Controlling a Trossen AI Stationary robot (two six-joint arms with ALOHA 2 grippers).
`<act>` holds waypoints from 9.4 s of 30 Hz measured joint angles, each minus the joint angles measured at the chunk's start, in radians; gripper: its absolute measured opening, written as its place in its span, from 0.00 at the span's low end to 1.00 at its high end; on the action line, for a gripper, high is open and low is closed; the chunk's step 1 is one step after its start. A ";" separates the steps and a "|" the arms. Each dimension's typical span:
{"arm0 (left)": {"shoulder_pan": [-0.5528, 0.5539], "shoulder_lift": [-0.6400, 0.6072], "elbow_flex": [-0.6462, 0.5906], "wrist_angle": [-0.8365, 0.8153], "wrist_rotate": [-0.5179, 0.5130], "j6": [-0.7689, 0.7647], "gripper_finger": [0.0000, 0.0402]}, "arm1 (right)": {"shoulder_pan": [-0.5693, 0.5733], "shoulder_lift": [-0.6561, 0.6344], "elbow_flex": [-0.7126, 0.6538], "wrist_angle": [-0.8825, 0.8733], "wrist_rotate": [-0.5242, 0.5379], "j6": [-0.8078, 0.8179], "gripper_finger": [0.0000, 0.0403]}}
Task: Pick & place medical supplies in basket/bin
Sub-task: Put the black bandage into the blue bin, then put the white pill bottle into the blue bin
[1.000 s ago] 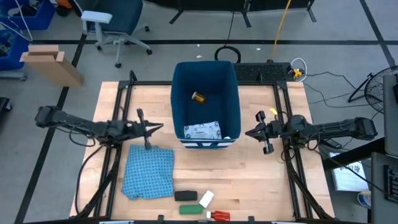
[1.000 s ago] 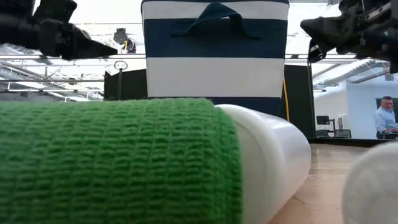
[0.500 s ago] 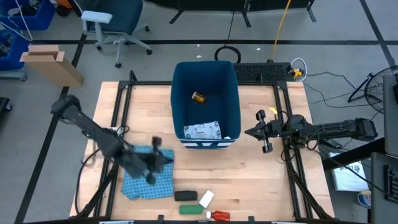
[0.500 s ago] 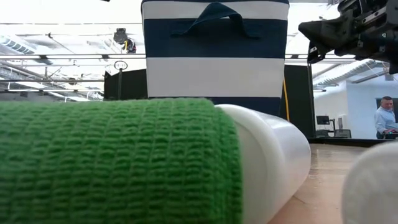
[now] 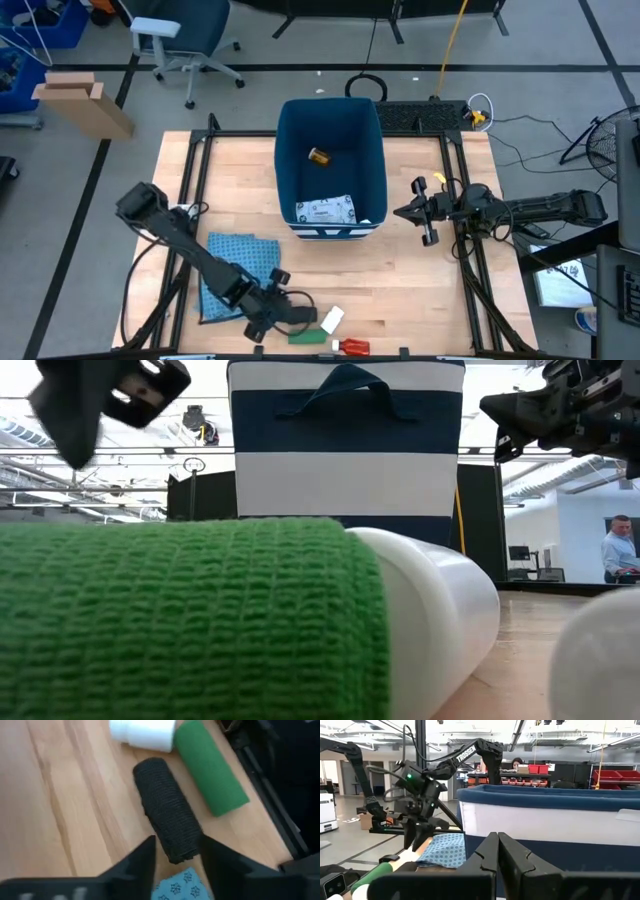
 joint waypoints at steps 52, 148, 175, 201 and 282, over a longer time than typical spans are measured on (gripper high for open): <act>0.146 -0.169 -0.026 -0.113 0.035 0.254 0.21 | 0.001 0.049 -0.001 0.003 0.020 0.028 0.00; 0.906 -0.305 0.485 -0.390 0.236 0.595 0.48 | 0.001 0.093 -0.001 0.014 0.051 -0.050 0.00; 0.875 -1.262 -1.016 0.684 0.424 0.346 0.00 | 0.001 0.092 -0.001 0.019 0.051 -0.030 0.00; 0.875 -1.263 -1.086 0.711 0.319 0.300 0.04 | 0.535 0.383 0.871 -0.758 0.542 -0.277 0.01; 0.875 -1.263 -1.086 0.615 0.347 0.229 0.08 | 0.520 1.413 1.077 -0.588 -0.007 -0.161 0.23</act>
